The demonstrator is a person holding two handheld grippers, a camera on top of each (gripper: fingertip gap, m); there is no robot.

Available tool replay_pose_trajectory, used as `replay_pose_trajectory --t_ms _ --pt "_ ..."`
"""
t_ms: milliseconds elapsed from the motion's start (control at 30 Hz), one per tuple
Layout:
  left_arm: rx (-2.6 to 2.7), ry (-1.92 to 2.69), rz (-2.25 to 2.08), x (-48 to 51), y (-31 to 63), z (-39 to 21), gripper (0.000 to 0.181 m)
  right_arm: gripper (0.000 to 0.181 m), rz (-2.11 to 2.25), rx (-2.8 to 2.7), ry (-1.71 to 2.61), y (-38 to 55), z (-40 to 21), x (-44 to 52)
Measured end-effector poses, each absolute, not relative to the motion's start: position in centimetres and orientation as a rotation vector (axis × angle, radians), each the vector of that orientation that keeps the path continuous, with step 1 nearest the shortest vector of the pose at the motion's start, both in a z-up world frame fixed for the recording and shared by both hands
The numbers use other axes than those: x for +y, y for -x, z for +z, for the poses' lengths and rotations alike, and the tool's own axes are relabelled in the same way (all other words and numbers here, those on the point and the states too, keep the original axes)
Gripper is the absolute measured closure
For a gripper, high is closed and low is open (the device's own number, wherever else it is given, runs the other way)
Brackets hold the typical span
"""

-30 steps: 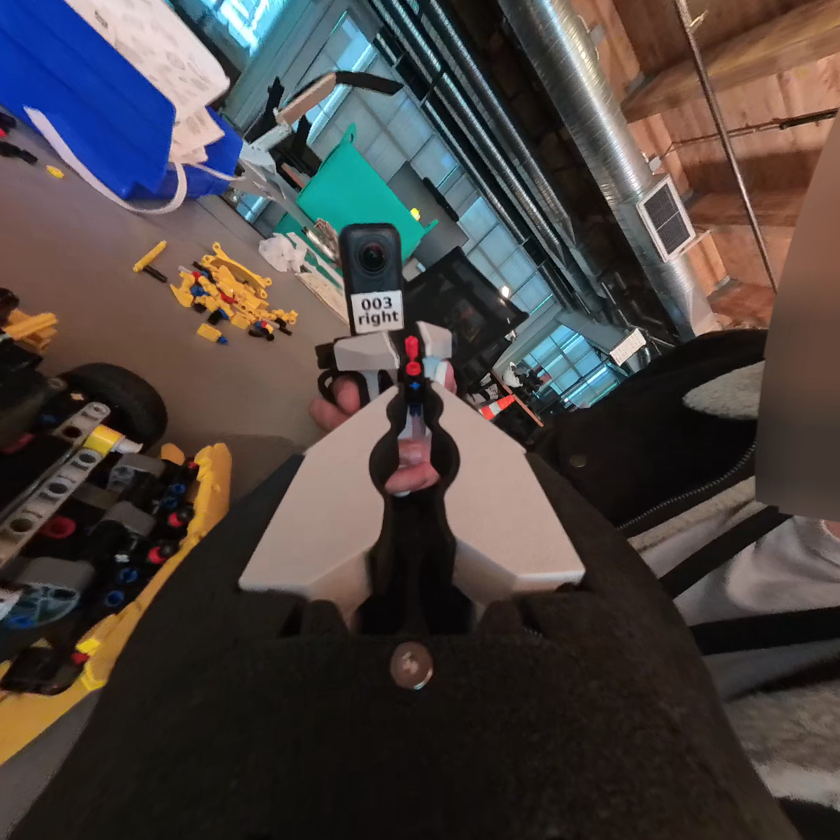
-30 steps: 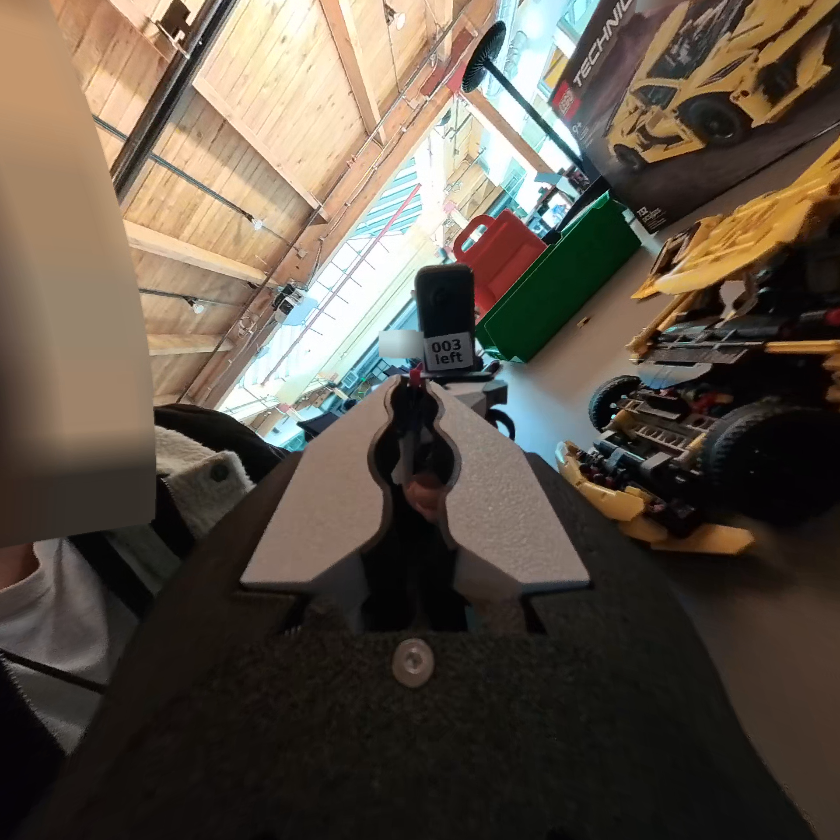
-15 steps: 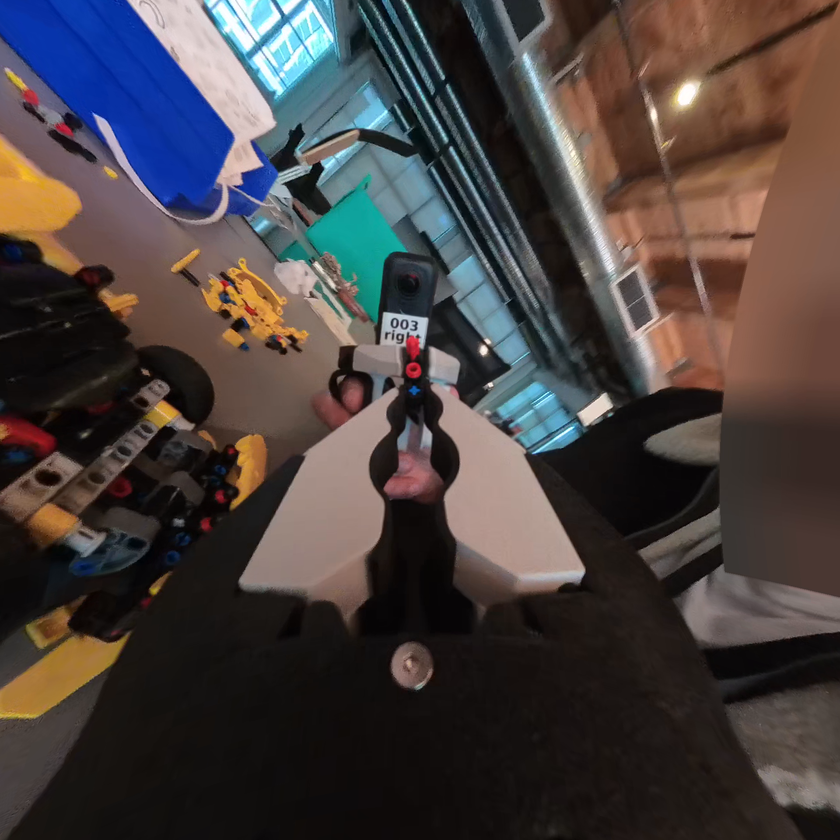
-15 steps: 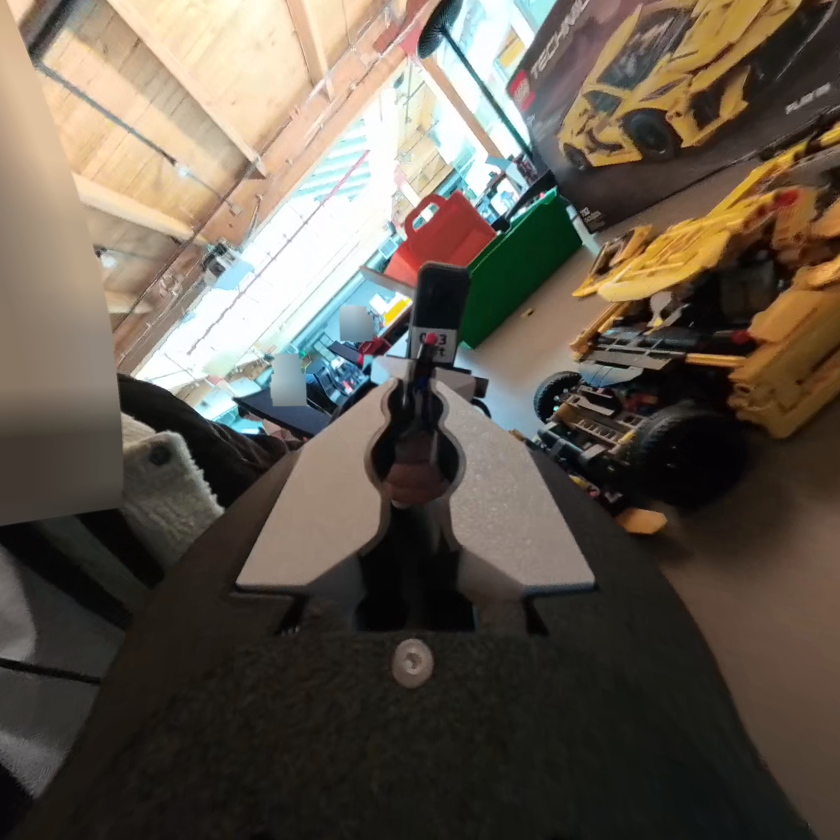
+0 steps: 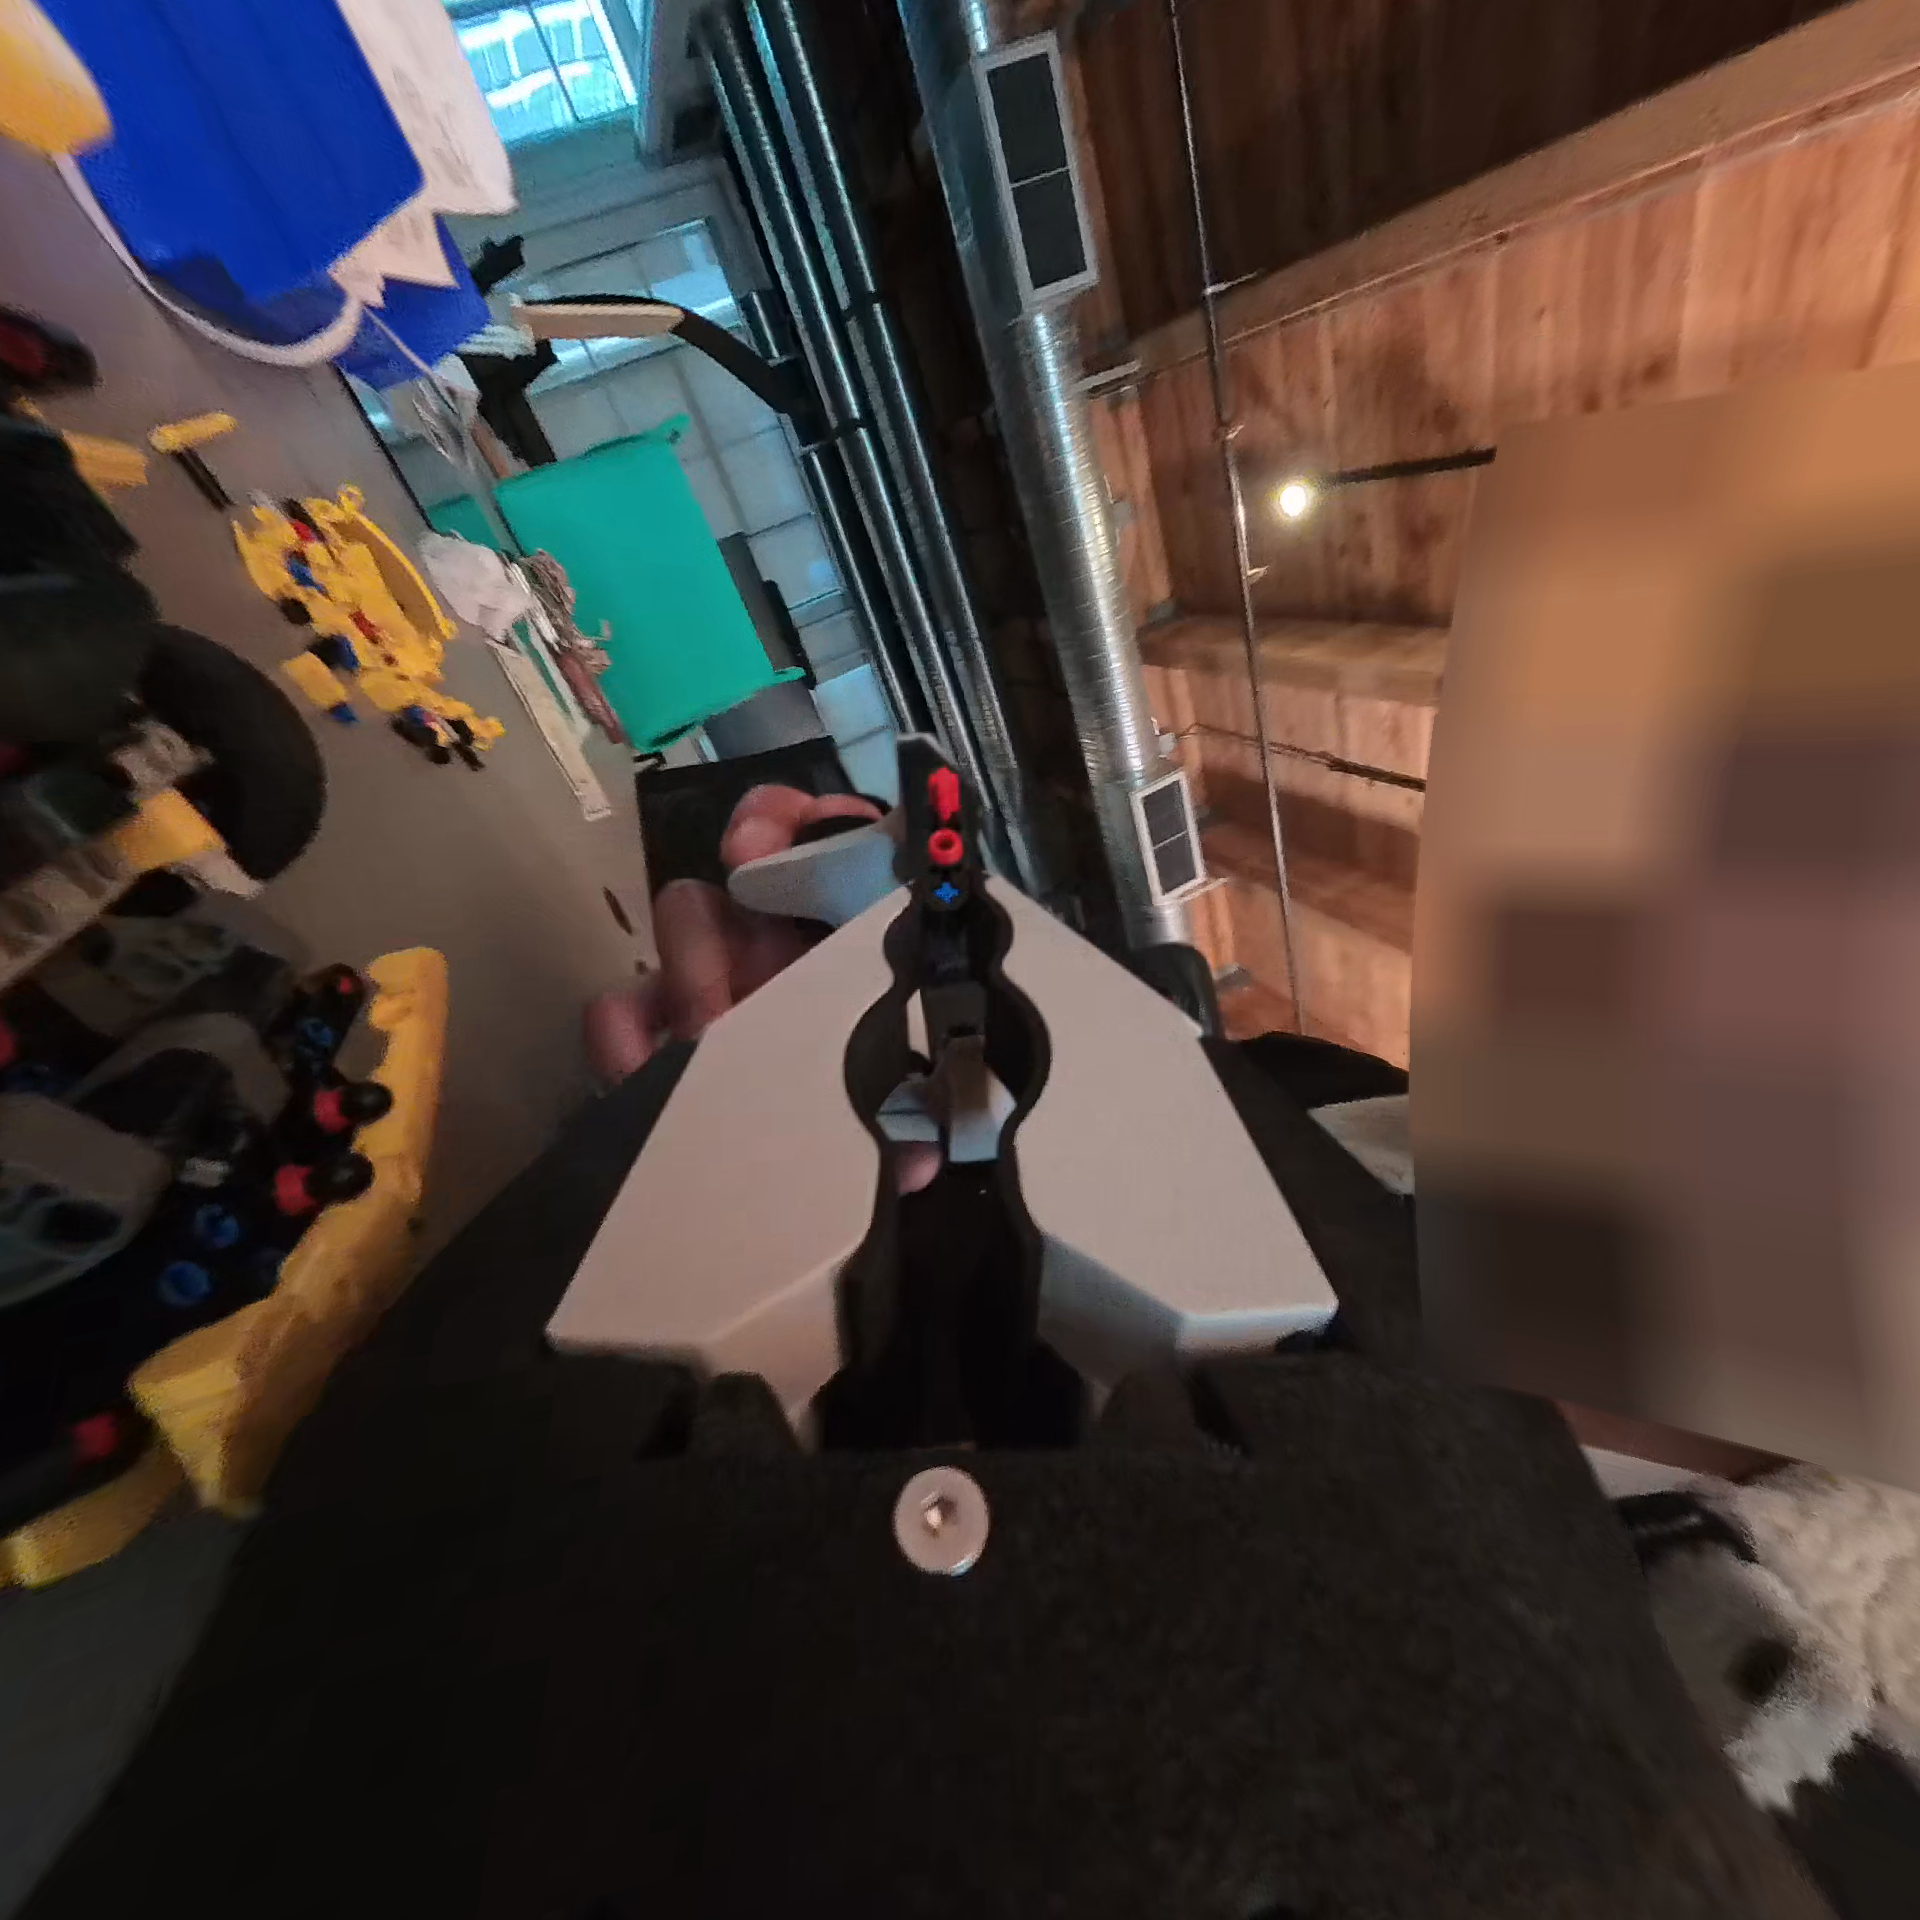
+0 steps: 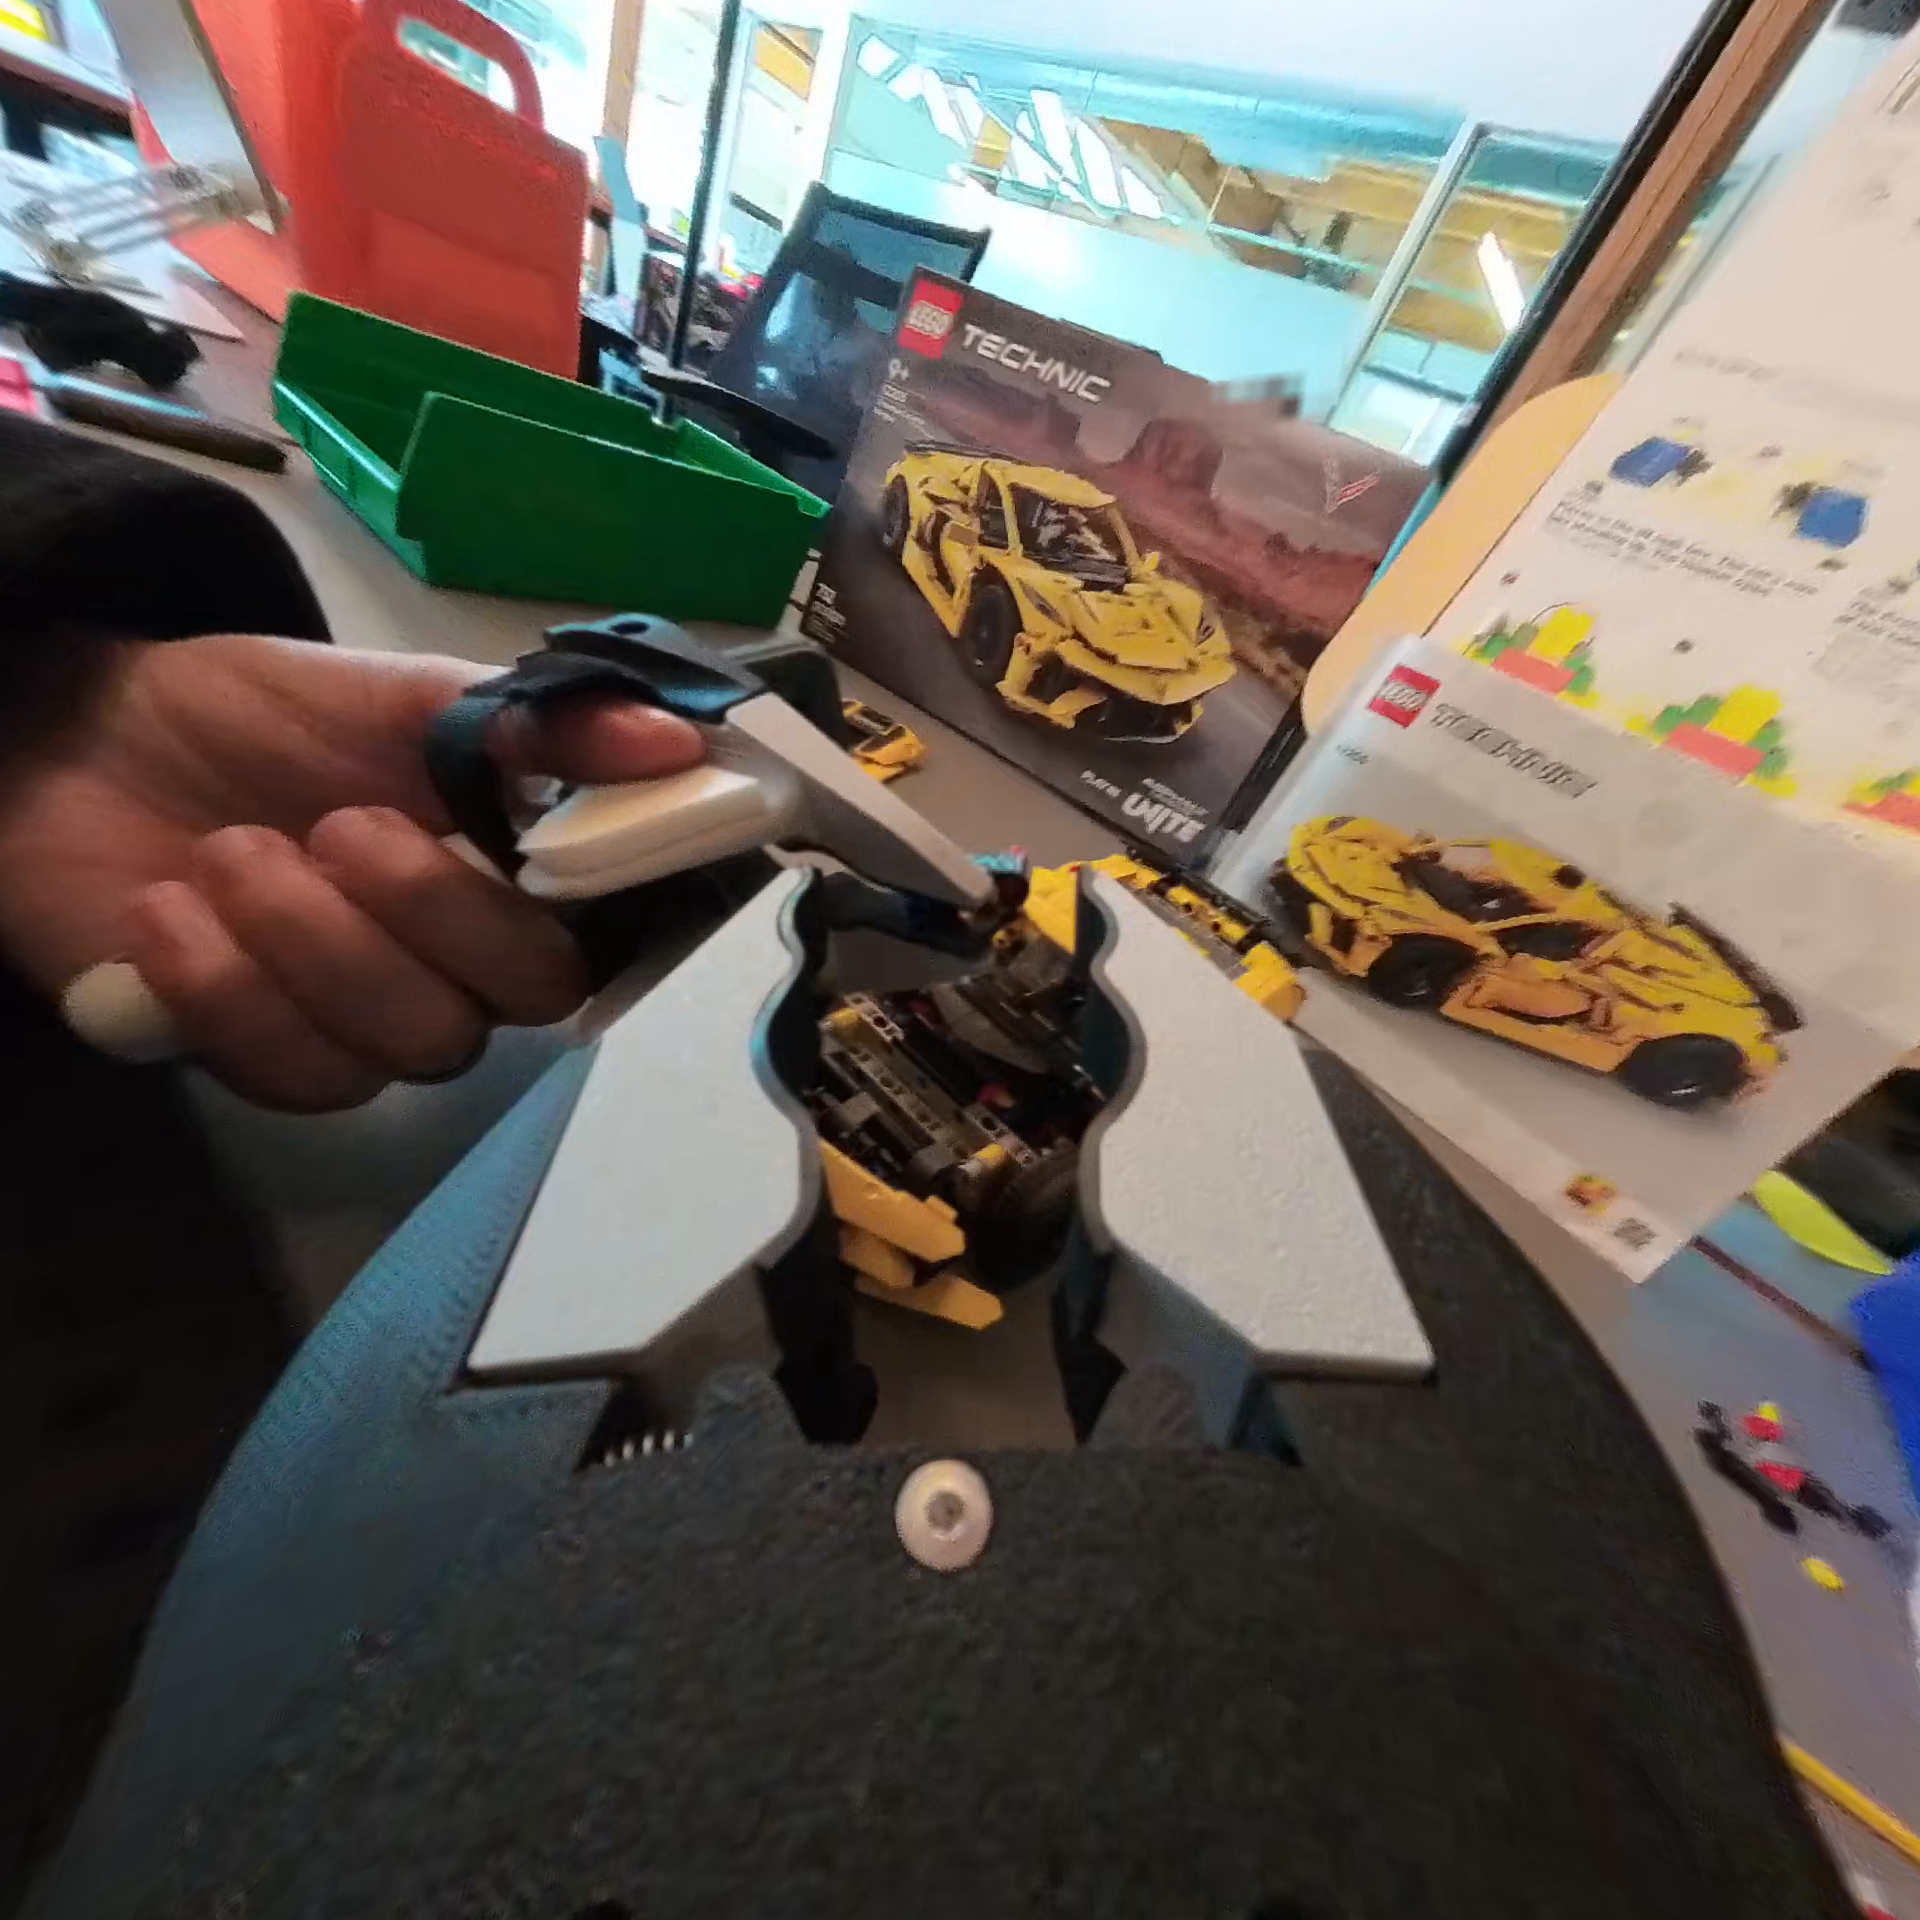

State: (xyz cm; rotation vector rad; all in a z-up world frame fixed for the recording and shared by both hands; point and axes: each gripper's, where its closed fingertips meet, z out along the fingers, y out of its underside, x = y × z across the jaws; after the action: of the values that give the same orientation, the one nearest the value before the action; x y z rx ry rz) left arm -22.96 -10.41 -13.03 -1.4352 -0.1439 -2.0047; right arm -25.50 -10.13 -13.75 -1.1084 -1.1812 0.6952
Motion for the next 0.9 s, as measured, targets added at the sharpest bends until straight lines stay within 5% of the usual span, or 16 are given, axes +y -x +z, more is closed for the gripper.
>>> replay_pose_trajectory --t_ms 300,400,900 --pt "-0.049 1.445 -2.019 -11.1 22.2 -12.7 0.175 0.159 0.727 -1.248 1.069 25.2 -13.6 -11.2" --pt "-0.061 1.478 -1.96 -10.7 23.1 -13.1 0.159 0.159 0.792 -1.222 1.094 24.8 -13.3 -10.9" --pt "0.223 1.627 -1.854 -12.3 23.0 -13.5 0.175 0.159 0.914 -1.315 1.092 25.3 -14.2 -12.5"
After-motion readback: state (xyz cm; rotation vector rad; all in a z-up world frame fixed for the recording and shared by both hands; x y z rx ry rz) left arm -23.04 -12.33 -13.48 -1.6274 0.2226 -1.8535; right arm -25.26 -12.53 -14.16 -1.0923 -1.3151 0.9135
